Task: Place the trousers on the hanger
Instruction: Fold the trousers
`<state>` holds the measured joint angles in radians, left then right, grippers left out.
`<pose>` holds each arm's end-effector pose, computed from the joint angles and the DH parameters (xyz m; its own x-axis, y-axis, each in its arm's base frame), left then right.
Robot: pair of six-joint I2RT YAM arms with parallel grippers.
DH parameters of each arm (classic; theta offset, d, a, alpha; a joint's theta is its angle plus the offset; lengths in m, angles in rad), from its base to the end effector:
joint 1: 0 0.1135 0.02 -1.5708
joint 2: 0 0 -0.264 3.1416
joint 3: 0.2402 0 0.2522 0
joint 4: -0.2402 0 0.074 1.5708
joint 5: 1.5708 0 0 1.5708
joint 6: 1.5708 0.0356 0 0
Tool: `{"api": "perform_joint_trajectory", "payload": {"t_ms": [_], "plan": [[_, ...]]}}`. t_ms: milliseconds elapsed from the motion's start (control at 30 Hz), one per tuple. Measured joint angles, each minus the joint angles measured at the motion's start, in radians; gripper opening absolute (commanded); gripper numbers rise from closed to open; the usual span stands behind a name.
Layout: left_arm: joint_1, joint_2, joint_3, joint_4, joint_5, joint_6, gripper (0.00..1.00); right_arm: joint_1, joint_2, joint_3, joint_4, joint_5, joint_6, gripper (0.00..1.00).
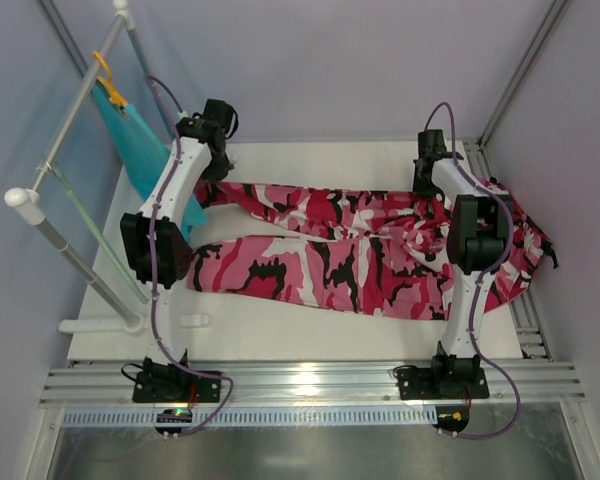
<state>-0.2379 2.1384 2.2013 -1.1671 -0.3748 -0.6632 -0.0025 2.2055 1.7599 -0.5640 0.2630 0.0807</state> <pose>0.4412 -0.0936 0.3157 -0.7205 -0.4148 -0.5558 -0.4876 0.8728 -0.0193 0.4811 -0.0105 0.1829 -0.8325 0.0799 -0.5482 0.2086 0.9619 -0.1765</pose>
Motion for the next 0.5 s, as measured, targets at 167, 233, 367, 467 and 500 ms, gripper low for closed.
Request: {"api": "perform_joint_trajectory", "payload": {"t_ms": [167,233,367,467,500], "plan": [[0.003,0.019,0.028,-0.027,0.001,0.023,0.01,-0.002,-0.018,0.020,0.002,0.000,0.014,0.04],[0.009,0.072,0.116,-0.031,0.008,0.031,0.05,-0.003,-0.005,0.053,-0.006,0.000,0.024,0.04],[0.029,0.214,0.277,0.039,0.024,0.048,0.25,-0.007,0.055,0.149,-0.010,0.005,0.033,0.04],[0.047,0.274,0.281,0.123,0.044,0.045,0.41,-0.013,0.107,0.203,-0.008,0.004,0.048,0.04],[0.054,0.289,0.270,0.164,0.053,0.043,0.48,-0.015,0.117,0.209,-0.008,0.004,0.051,0.04]]}}
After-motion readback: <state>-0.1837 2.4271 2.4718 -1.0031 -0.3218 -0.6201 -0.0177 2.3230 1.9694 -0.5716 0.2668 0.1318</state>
